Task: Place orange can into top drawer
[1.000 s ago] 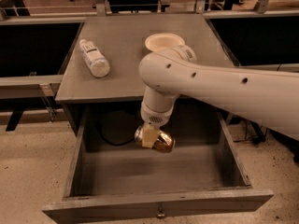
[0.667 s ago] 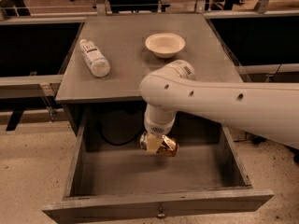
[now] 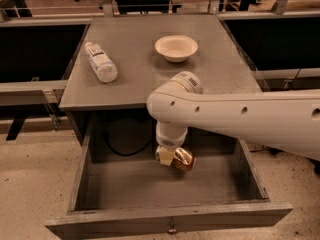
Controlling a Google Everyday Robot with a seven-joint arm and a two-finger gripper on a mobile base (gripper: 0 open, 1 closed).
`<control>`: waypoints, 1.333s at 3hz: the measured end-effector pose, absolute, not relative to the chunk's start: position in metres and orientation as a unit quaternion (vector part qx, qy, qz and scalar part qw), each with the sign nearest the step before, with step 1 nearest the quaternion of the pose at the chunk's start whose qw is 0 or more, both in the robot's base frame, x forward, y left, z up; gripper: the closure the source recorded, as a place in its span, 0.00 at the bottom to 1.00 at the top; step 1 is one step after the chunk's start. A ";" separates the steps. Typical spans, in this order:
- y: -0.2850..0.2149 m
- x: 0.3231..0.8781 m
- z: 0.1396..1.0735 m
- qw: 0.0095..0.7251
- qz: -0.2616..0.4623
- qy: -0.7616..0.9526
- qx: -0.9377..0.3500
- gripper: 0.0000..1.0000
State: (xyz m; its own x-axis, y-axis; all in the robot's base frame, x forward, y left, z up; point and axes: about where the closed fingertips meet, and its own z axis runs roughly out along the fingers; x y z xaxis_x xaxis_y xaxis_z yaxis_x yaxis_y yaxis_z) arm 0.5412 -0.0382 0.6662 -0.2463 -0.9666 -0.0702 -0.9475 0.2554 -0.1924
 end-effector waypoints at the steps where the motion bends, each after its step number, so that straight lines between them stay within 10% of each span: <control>1: -0.038 0.541 0.666 0.087 -0.055 0.787 -0.608 0.28; 2: -0.038 0.541 0.666 0.087 -0.055 0.787 -0.608 0.05; 4: -0.038 0.541 0.666 0.087 -0.055 0.787 -0.608 0.00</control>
Offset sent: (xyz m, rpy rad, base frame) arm 0.0000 0.0000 0.0000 0.0000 0.0000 0.0000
